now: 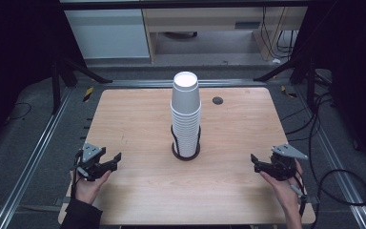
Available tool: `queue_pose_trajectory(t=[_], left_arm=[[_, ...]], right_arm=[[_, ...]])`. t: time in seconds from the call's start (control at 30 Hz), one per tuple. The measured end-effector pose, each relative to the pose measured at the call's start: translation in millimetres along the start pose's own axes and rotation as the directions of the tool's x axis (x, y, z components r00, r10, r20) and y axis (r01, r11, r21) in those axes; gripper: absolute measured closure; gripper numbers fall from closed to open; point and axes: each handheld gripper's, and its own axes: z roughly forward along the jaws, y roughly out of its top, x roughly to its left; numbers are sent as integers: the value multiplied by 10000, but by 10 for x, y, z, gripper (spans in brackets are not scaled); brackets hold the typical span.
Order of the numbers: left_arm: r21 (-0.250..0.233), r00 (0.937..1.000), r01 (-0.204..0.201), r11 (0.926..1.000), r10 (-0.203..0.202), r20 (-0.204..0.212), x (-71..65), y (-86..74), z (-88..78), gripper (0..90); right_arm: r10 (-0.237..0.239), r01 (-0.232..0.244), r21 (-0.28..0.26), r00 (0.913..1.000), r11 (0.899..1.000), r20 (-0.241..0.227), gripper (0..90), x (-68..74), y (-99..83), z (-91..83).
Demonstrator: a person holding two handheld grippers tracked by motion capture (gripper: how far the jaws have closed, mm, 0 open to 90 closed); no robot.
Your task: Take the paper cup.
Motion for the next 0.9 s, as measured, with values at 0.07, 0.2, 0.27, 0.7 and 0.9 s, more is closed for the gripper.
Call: queue_pose_trajectory(t=[0.07,0.2,0.27,0.7,0.9], left_arm=[[89,9997,115,9999,-117,226,7,1,-3,276],[417,9989,119,9991,-138,450,28,-11,0,203],[435,9986,181,9989,-202,483,44,-26,6,184],[316,9981,567,9979,-574,222,153,-63,-60,164],[275,9977,635,9976,-641,208,144,-81,-59,162]], right_arm=[[111,-112,-76,9998,9999,-164,117,35,16,-7],[-77,72,-176,9996,9998,-289,114,136,61,-19],[-211,204,-235,9993,9995,-319,114,195,98,-33],[-630,362,-1906,9886,9810,-1364,84,436,940,-267],[-859,316,-2651,9769,9637,-1958,82,602,1332,-312]])
